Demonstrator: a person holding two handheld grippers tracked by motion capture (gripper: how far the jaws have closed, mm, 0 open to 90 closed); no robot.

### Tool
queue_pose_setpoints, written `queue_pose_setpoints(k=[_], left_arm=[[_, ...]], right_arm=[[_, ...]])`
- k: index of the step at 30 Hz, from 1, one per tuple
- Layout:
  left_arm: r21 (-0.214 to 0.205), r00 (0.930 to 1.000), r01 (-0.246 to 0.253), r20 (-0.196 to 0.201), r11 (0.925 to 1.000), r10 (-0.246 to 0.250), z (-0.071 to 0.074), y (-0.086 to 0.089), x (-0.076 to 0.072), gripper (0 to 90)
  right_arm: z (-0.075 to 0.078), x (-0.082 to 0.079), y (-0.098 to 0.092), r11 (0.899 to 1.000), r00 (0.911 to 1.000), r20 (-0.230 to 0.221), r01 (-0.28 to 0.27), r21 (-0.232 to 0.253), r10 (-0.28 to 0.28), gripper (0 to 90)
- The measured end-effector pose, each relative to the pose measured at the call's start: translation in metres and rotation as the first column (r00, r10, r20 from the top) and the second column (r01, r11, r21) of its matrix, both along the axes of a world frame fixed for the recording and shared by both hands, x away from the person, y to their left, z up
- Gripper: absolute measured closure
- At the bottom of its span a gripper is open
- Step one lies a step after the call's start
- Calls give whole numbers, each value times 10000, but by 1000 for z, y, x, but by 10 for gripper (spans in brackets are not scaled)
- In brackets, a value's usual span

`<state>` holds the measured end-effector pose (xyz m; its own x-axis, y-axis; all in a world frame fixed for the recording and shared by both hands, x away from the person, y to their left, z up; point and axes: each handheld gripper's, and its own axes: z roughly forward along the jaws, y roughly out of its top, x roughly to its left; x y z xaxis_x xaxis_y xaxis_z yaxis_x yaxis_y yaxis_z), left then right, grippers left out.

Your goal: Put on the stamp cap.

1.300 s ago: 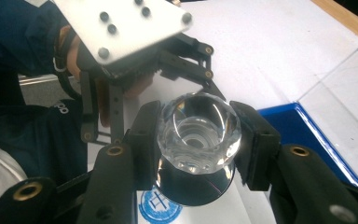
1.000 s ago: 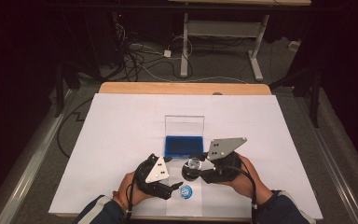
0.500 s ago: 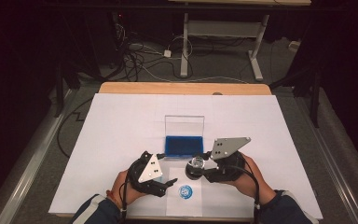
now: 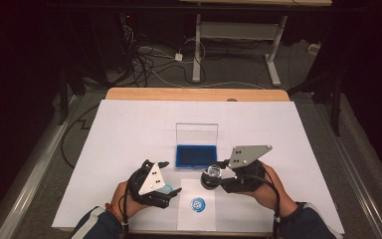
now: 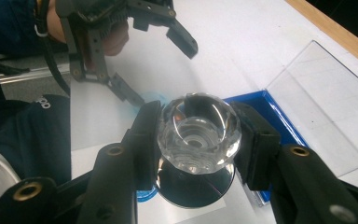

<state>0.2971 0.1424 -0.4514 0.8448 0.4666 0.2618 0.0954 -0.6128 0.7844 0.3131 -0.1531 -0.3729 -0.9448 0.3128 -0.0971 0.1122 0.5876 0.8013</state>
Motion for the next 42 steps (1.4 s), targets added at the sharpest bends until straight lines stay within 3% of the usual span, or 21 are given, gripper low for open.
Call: queue_pose_setpoints(k=[4, 20, 42], left_arm=[[-209, 9998, -176, 7, 9996, 177, 1, 9, 0, 147], [-343, 9949, -1002, 99, 9944, 1006, -6, 44, -8, 148], [-345, 9857, -1659, -369, 9855, 1647, -19, 76, -25, 148]], right_arm=[[0, 1, -1, 10000, 10000, 37, 53, -16, -53, 564], [5, 5, -13, 9993, 9992, 147, 362, 43, -362, 564], [6, 12, -27, 9963, 9957, 362, 852, -107, -848, 564]])
